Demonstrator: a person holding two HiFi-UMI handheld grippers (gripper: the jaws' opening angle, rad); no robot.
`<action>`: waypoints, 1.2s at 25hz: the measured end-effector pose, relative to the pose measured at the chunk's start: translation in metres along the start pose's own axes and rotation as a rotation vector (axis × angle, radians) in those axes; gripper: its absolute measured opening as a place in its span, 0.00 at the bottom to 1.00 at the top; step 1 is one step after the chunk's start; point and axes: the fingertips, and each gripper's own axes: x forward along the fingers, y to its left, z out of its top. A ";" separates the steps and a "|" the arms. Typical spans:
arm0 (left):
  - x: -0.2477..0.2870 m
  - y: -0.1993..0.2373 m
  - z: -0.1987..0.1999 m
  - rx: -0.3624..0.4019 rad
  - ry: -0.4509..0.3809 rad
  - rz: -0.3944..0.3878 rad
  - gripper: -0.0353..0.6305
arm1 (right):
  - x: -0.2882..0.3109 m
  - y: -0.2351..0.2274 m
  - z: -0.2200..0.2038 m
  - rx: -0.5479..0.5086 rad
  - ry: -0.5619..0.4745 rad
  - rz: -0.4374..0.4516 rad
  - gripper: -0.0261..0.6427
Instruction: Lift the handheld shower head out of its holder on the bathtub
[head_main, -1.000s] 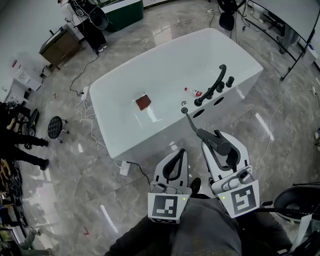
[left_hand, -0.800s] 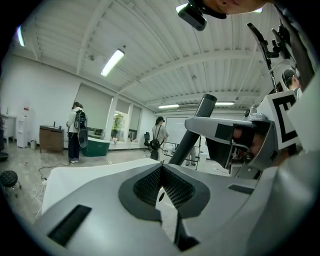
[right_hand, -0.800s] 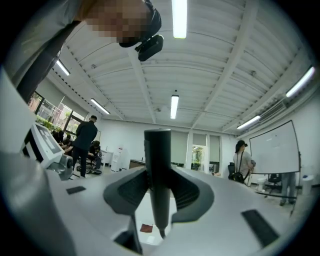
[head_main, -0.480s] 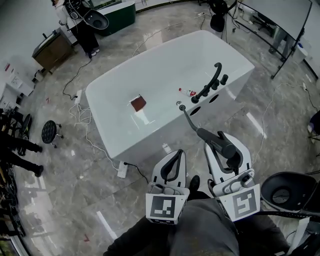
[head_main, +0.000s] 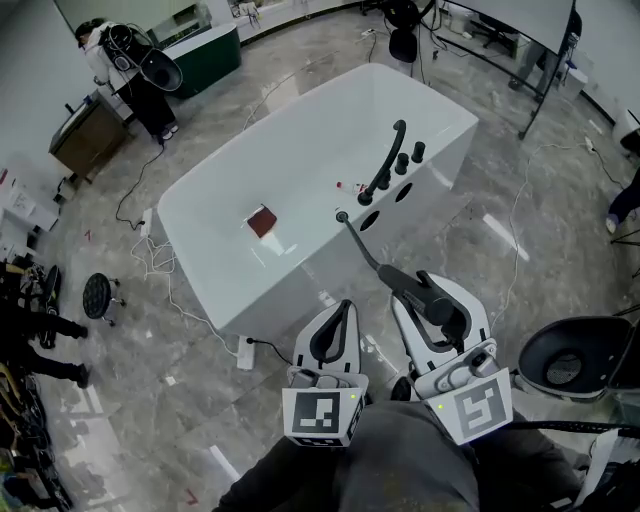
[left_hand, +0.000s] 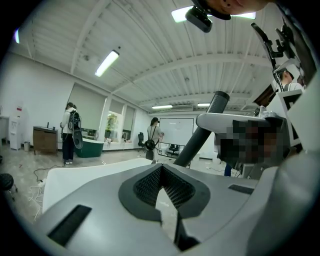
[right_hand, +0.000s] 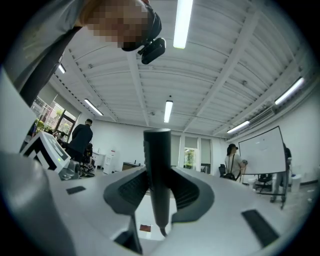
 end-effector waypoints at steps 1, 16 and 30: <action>0.001 0.001 0.004 -0.001 -0.007 0.000 0.06 | 0.002 0.001 -0.001 0.008 0.006 0.002 0.25; -0.008 -0.012 0.032 0.044 -0.078 -0.005 0.06 | -0.002 -0.002 -0.010 0.053 0.037 0.010 0.25; 0.007 -0.025 0.033 0.018 -0.055 -0.066 0.06 | 0.018 -0.001 -0.012 0.046 0.064 0.064 0.25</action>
